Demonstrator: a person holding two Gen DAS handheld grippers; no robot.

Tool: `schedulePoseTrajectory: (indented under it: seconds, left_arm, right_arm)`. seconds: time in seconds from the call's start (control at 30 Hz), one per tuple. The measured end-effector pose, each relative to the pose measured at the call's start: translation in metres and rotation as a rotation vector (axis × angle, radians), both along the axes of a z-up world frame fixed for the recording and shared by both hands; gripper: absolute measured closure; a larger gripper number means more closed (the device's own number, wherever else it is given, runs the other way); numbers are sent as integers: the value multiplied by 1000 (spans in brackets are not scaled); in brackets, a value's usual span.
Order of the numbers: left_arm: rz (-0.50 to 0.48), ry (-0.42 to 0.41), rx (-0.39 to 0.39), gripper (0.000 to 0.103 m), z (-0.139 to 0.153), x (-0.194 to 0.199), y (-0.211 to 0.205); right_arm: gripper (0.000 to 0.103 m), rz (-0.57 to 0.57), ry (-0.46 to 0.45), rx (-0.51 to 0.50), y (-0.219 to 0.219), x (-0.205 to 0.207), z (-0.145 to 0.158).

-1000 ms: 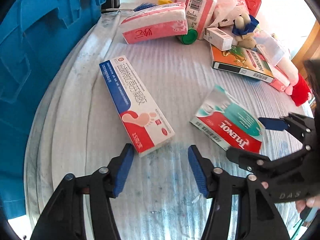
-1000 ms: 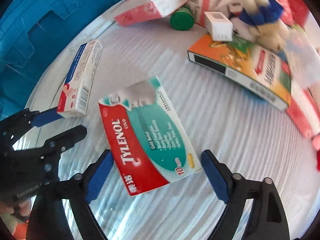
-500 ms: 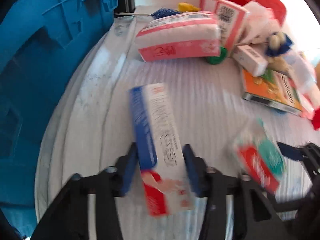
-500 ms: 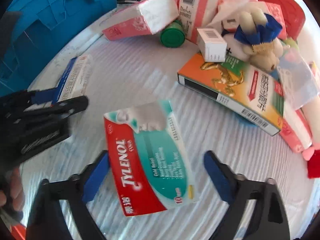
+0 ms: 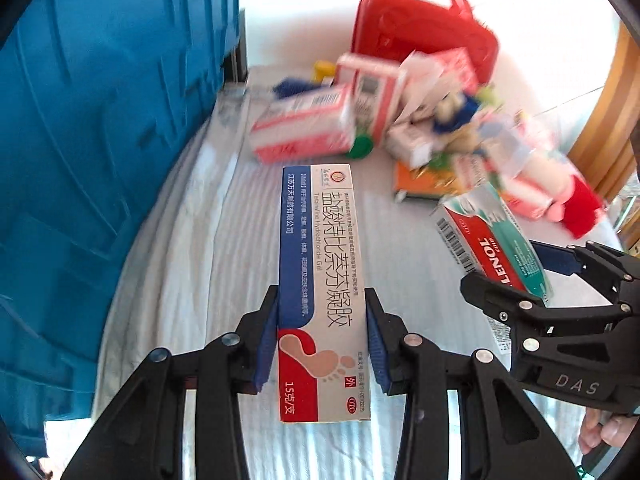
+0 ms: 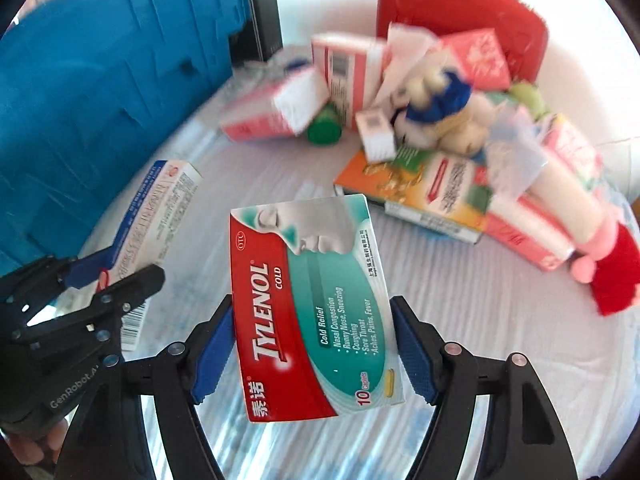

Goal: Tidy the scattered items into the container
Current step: 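Carry the foot cream box and Tylenol box over the blue crate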

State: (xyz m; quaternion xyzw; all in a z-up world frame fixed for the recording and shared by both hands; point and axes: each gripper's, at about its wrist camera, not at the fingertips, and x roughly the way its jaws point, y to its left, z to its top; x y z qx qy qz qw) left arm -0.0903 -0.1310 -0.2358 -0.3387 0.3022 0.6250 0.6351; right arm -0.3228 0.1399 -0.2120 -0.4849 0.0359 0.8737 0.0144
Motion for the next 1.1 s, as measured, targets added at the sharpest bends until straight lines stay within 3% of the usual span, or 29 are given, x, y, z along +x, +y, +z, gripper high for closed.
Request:
schedulePoseTrajectory:
  seconds: [0.2,0.4,0.63,0.9,1.1]
  left_arm:
    - [-25,34,131,64,67,11,-12]
    - [-8,82,242,64,132,9,-33]
    - [16,97,350,64,195,-19,-52]
    - [59,108,456,64,258,-115,-80]
    - [87,140,426,64,268,-234,-93]
  right_arm:
    - [29,19,130,12,24,25,68]
    - [29,53,256,57,5,25,122]
    - [29,103,376,93,-34,32,188]
    - [29,164,447,88,-120,13,245]
    - [29,190,459,63,-221,-12,269]
